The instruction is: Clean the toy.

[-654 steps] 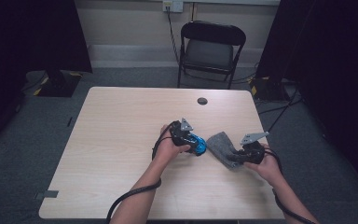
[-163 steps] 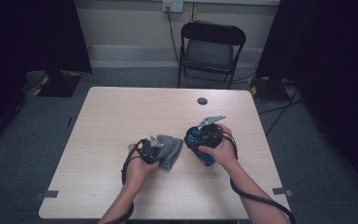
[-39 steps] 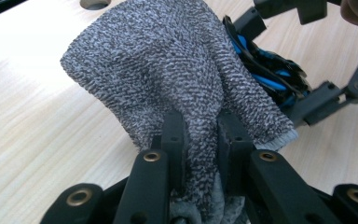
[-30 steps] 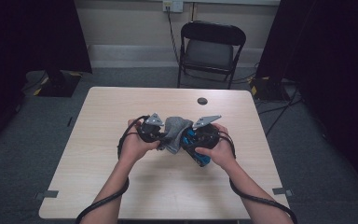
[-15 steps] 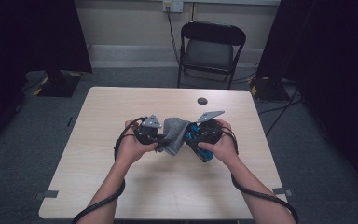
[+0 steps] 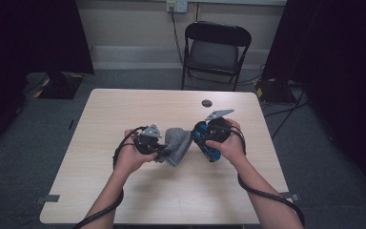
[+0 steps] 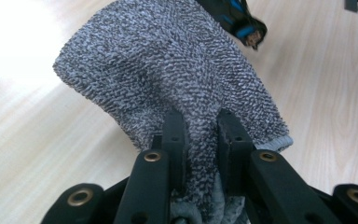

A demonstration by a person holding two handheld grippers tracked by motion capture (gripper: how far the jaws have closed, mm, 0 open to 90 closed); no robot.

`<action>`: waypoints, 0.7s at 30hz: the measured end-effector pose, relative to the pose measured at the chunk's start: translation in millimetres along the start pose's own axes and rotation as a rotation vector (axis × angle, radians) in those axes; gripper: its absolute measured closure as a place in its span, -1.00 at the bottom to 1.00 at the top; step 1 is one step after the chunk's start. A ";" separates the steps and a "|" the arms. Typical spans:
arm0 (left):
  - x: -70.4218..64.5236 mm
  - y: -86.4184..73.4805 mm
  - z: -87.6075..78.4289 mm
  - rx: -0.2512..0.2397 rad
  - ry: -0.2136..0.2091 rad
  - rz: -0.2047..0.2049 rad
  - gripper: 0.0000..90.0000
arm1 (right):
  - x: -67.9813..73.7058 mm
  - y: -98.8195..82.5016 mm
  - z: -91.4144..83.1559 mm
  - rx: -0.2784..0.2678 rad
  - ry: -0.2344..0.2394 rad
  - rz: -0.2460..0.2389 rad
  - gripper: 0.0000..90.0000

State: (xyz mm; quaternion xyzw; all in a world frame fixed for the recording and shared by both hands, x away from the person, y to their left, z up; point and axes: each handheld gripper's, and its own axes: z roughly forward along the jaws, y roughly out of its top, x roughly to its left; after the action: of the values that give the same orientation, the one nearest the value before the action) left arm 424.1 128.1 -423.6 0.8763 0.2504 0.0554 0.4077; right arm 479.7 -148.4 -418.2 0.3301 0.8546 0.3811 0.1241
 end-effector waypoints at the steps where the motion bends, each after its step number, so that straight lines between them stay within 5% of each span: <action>1: -0.1 -2.3 0.1 0.003 -0.002 -0.001 0.68 | 0.0 0.0 0.0 0.000 0.000 0.000 -0.44; 4: 1.3 -9.5 -0.7 0.019 0.024 -0.011 0.68 | -0.5 2.3 -2.8 -0.017 0.002 0.007 -0.44; 6: 6.1 -13.3 -2.9 0.013 0.092 -0.046 0.68 | 1.3 3.6 -4.9 -0.021 0.005 0.002 -0.44; 12: 13.7 -7.2 -2.2 0.002 0.196 -0.059 0.68 | 12.8 9.2 -9.1 -0.036 0.026 -0.021 -0.44; 21: 7.4 15.1 9.9 -0.022 0.179 -0.037 0.68 | 21.8 13.1 -5.3 -0.035 0.046 -0.037 -0.44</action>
State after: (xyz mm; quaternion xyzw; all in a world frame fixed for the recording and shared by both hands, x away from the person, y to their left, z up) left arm 439.4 116.7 -419.7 0.8587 0.3014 0.1285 0.3941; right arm 467.0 -130.6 -404.1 0.3029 0.8564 0.4012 0.1174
